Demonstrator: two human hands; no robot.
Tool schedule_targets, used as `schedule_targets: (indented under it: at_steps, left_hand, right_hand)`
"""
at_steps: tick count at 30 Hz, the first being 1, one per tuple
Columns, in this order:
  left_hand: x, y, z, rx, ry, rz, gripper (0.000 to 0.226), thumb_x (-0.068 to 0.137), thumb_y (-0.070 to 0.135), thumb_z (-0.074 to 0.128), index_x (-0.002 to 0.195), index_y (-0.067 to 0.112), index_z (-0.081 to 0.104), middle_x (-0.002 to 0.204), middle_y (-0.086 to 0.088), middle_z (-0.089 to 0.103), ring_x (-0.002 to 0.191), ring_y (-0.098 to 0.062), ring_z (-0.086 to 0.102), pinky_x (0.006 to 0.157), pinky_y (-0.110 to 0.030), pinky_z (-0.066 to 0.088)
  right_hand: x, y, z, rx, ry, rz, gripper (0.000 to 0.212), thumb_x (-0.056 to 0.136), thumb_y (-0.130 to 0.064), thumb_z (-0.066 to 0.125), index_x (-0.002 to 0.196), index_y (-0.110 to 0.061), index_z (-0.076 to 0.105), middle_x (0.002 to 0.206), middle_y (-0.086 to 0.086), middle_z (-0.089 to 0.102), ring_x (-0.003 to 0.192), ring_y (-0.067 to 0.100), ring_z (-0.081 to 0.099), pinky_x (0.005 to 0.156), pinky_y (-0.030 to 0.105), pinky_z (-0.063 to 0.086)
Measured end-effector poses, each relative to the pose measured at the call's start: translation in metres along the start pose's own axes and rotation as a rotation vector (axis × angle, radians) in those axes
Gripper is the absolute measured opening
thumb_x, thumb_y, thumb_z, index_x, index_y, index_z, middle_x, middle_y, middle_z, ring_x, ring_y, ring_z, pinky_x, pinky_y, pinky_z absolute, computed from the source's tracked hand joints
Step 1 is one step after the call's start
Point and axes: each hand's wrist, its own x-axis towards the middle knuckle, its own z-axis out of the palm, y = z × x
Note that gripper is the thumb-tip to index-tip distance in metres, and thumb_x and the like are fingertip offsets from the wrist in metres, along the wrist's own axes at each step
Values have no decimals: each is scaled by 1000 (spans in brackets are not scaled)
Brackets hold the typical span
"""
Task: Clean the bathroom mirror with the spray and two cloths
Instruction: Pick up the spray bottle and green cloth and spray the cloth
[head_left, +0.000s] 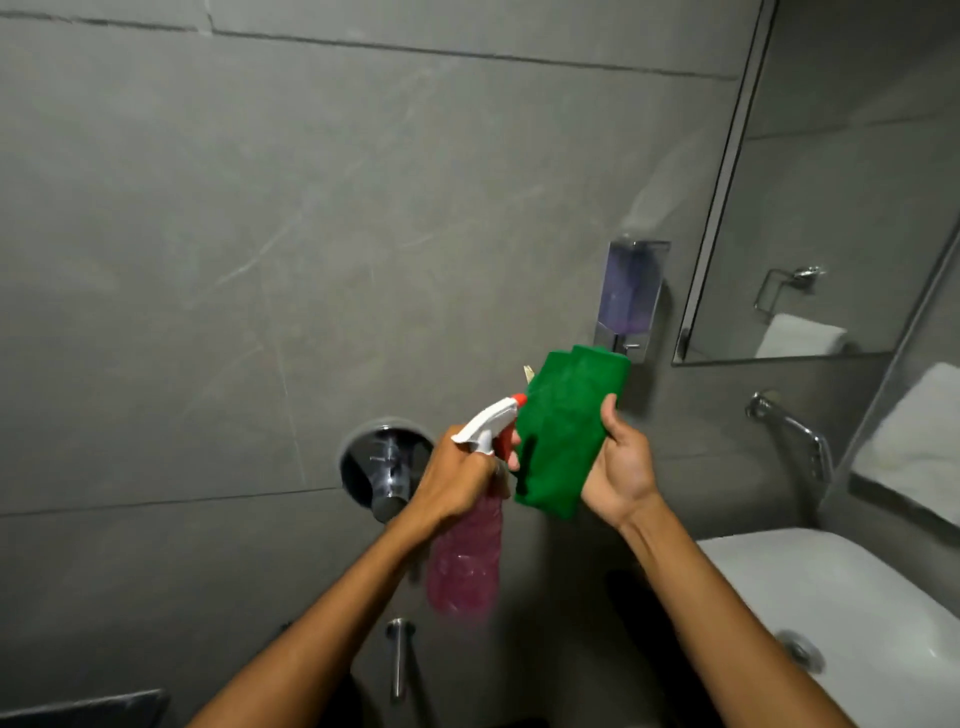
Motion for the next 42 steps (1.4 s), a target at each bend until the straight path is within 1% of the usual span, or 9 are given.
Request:
schedule_targets:
  at_steps: [5,9,15,18,29,33,37,40,42]
  left_hand:
    - [-24,0,0,56,-18,-32,67,89,5,38,137,46,61,92,-10,76,63,-22,70,62,-33,62]
    - [-41,-14,-1,79,-51,-136,65,89,8,41,117,60,67,95,-16,75,77,-38,73,60,-40,64]
    - [-48,-19,-3,-16,-57,-160,59,88,19,41,114,64,69,92,-6,77,80,-31,76,60,-40,65]
    - [-40,-14,1,-30,-11,-124,78,77,1,45,114,66,67,90,-1,76,84,-40,74,60,-41,64]
    - [-71,-44,12,-30,-126,-169,82,72,0,44,118,65,65,89,2,75,71,-11,70,58,-34,61]
    - [-106,-95,7,1,-130,-271,84,74,-10,49,134,46,65,97,2,76,70,-7,71,62,-27,60]
    - [-166,-158,10,-137,126,-488,61,85,-16,57,136,16,65,106,0,72,87,0,68,84,-18,55]
    - [-209,-212,13,-274,495,-804,40,95,-14,60,104,20,78,64,9,66,47,4,57,52,-11,49]
    - [-226,-245,14,-300,654,-947,32,94,-10,65,118,9,73,77,2,70,68,-8,64,70,-24,57]
  right_hand:
    - [-9,-14,13,-17,31,-59,71,103,-57,29,154,-8,38,160,18,39,144,41,39,116,63,32]
    - [-6,-22,9,-39,68,-79,66,106,-53,29,153,-9,41,158,15,44,149,37,37,123,59,26]
    - [-3,-24,-5,-76,105,-86,65,103,-55,35,147,-10,51,148,14,57,141,35,49,121,58,30]
    - [-6,-22,-9,-88,116,-87,63,103,-56,35,142,-11,56,143,13,61,133,33,56,121,58,30]
    - [-19,-7,-22,-100,202,-13,62,103,-56,34,140,-12,57,137,13,65,133,34,54,117,56,36]
    - [-24,14,-35,-57,226,95,65,103,-56,34,147,-11,50,147,12,57,144,35,44,123,57,27]
    - [-38,54,-59,5,218,221,69,104,-57,31,155,-11,38,163,11,38,154,33,28,126,55,19]
    - [-50,94,-84,25,243,306,68,105,-56,29,155,-12,39,164,8,37,154,30,27,127,54,18]
    - [-59,121,-100,42,313,356,66,104,-56,30,153,-12,43,162,8,40,152,30,33,125,54,23]
